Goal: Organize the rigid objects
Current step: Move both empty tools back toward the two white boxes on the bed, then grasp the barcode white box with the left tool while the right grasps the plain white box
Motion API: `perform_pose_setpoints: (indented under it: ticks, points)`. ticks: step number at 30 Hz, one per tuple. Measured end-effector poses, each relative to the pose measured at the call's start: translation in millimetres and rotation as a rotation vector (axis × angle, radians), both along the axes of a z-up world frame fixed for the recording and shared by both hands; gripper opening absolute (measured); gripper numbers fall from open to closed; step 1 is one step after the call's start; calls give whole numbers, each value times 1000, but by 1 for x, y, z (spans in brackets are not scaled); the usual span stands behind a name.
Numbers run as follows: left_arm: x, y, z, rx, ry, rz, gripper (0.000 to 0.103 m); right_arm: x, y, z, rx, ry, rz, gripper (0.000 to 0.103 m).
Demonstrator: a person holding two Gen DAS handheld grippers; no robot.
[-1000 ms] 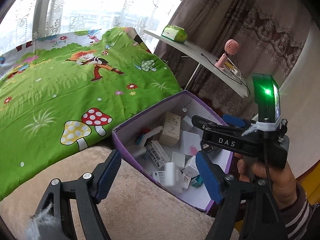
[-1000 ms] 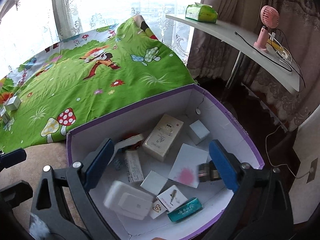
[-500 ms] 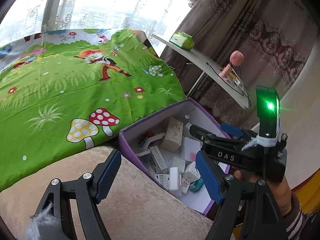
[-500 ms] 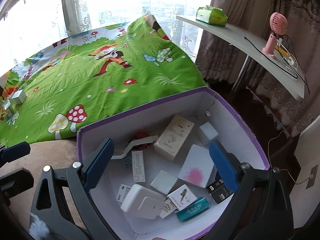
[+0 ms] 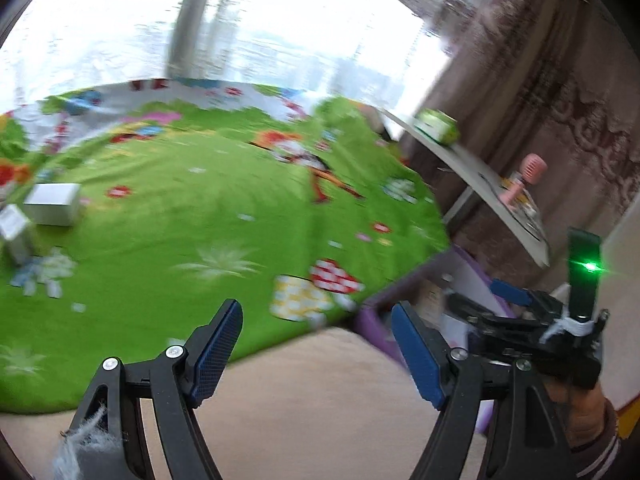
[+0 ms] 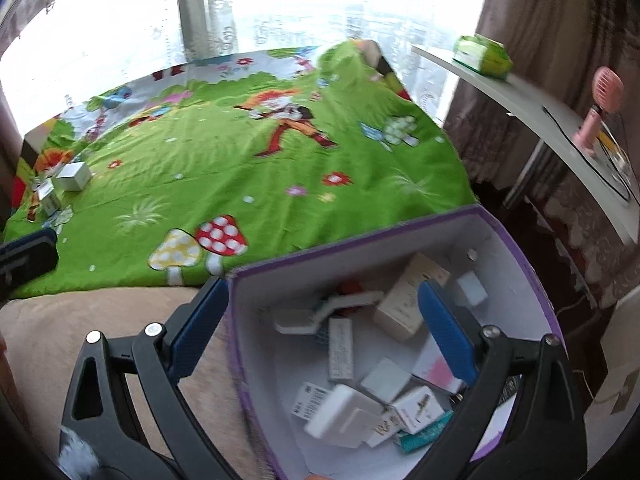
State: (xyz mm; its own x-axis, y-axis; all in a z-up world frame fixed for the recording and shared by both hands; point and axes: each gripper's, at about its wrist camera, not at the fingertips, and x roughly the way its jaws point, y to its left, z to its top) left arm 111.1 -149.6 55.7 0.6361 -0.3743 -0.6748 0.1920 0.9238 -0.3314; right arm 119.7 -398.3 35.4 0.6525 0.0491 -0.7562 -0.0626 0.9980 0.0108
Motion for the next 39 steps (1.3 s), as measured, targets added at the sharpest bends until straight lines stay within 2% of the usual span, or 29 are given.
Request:
perform_pose_setpoints:
  ticks: [10,16,19,26,28,30,35,39]
  points:
    - [18,139,-4,106,7,263,78,28,63,14,-1,-12,153,97]
    - [29,202,-19,154,75,336,81,48,114,18,7,-12,256,97]
    - [33,218,-24,195,89,322,83,61,139,15,24,14,301,97]
    - [60,227,-36,419,90,169,85,84,190,12,28,39,388,97]
    - [67,233,-38,453,87,142,85,91,204,12,21,37,419,97]
    - [73,238,-38,462,82,127,85,99,221,12,13,25,470,97]
    - [86,252,-38,426,80,81,88,120,260,5,9,10,619,97]
    - [93,257,-41,425,86,50,88,133,300,-4,-34,-23,762,97]
